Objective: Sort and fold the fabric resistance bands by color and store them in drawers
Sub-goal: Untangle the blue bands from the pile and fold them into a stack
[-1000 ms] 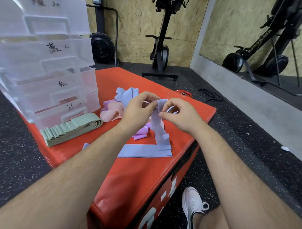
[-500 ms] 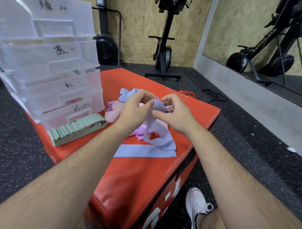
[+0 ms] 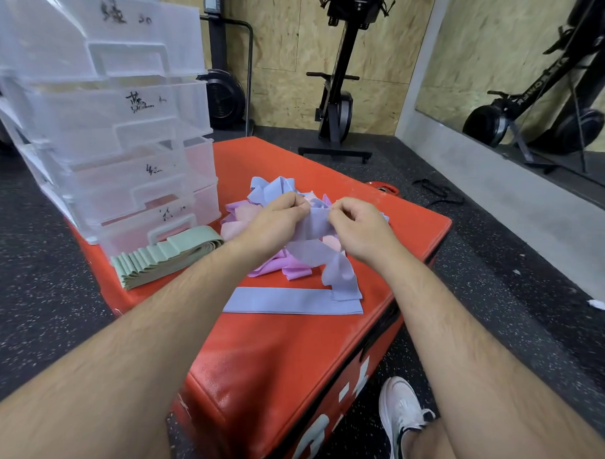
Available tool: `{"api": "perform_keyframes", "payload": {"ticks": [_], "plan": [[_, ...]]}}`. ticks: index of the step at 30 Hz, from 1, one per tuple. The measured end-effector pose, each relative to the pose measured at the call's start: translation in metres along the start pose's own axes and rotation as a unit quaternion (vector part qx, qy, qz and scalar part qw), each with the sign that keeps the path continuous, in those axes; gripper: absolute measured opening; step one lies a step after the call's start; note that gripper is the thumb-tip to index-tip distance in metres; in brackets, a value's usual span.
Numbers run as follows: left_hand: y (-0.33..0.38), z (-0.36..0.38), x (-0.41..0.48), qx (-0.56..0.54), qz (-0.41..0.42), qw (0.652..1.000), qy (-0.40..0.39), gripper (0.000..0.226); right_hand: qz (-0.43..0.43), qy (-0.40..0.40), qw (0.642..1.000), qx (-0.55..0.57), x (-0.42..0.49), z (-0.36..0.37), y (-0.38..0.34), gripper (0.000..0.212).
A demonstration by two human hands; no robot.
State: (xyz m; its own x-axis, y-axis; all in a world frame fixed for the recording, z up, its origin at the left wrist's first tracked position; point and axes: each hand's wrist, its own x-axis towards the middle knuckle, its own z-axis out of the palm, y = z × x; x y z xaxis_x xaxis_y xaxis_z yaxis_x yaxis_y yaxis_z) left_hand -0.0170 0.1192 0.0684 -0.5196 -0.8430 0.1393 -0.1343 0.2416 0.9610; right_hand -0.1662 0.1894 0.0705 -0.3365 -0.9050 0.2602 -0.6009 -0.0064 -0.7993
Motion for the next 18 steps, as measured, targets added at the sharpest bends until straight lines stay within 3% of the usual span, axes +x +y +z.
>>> {"api": "perform_keyframes", "payload": {"ticks": [5,13,18], "plan": [[-0.008,-0.005,-0.002,0.076,0.024,0.997,0.006,0.023,0.013,-0.023,0.999,0.039,0.007,0.006,0.0,0.017],[-0.013,-0.025,-0.001,0.012,0.019,0.997,0.079,0.02,-0.004,-0.042,0.997,0.062,0.011,0.016,0.0,0.02],[-0.017,-0.033,0.0,0.166,0.078,0.979,0.09,0.015,-0.004,-0.05,0.994,0.095,0.013,0.024,-0.001,0.029]]}}
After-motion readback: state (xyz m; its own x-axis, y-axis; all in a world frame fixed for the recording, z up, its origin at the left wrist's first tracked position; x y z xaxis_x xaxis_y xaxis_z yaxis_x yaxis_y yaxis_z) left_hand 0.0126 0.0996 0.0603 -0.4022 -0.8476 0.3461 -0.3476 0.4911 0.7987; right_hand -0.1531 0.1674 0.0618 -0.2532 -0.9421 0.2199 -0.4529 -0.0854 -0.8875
